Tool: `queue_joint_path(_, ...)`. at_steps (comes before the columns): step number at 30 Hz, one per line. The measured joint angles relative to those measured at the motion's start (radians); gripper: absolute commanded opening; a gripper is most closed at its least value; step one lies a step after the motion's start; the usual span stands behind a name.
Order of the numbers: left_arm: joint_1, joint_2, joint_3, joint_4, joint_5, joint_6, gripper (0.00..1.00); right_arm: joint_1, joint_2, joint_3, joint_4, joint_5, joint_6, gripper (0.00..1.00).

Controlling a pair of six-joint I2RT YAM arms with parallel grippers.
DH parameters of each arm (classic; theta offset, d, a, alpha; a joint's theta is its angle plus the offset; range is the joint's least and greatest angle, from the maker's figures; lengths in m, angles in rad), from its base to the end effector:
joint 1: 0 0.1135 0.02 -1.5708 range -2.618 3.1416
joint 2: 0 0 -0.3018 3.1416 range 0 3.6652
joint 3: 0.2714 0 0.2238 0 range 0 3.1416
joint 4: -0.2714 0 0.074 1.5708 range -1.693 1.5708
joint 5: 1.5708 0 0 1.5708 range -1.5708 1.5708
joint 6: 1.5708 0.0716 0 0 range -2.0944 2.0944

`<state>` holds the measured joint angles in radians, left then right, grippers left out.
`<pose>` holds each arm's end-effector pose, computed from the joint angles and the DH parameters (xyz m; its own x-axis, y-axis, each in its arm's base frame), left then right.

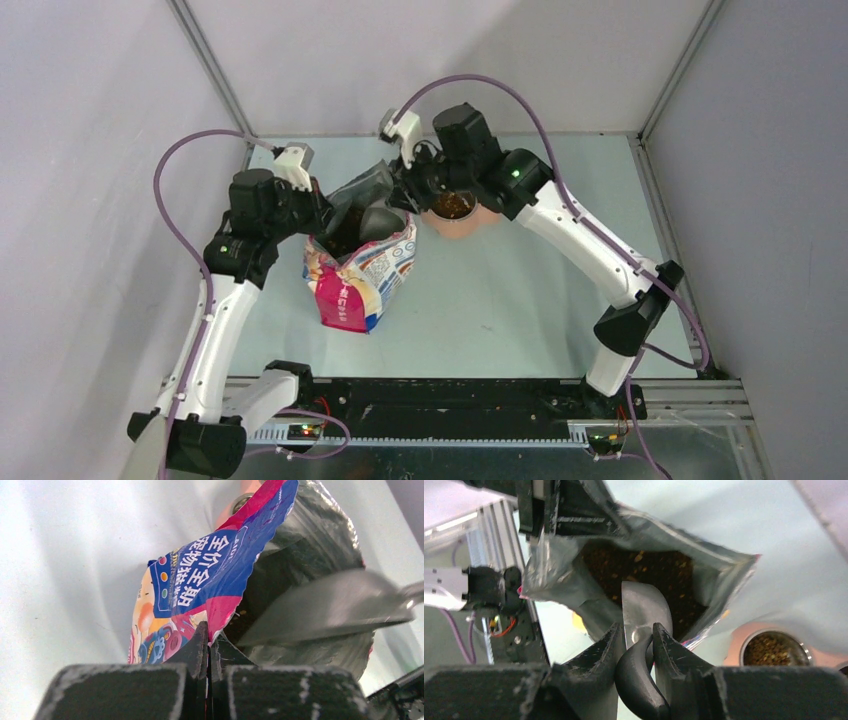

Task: Serve the pet food

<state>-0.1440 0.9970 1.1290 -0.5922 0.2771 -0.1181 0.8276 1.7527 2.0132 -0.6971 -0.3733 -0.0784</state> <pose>0.1852 -0.0467 0.3914 -0.4813 -0.0447 -0.8754 0.3262 0.9178 -0.2262 0.2480 0.3085 0.4643 -0.2140 -0.3407 -0.9155 -0.9288 0.3611 0.0828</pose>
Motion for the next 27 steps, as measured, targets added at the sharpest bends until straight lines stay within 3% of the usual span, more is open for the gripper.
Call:
queue_joint_path(10, -0.069, -0.05, -0.044, 0.038, 0.051, -0.001, 0.0, 0.063, 0.019, -0.007, -0.087, -0.011, -0.05, 0.0)
queue_joint_path(18, -0.071, -0.05, -0.044, 0.037, 0.025, 0.022, 0.0, 0.06, 0.094, 0.057, -0.094, 0.182, -0.006, 0.0)
queue_joint_path(27, -0.075, -0.05, -0.04, 0.044, -0.032, 0.019, 0.0, 0.048, 0.183, 0.088, -0.058, 0.292, 0.045, 0.0)
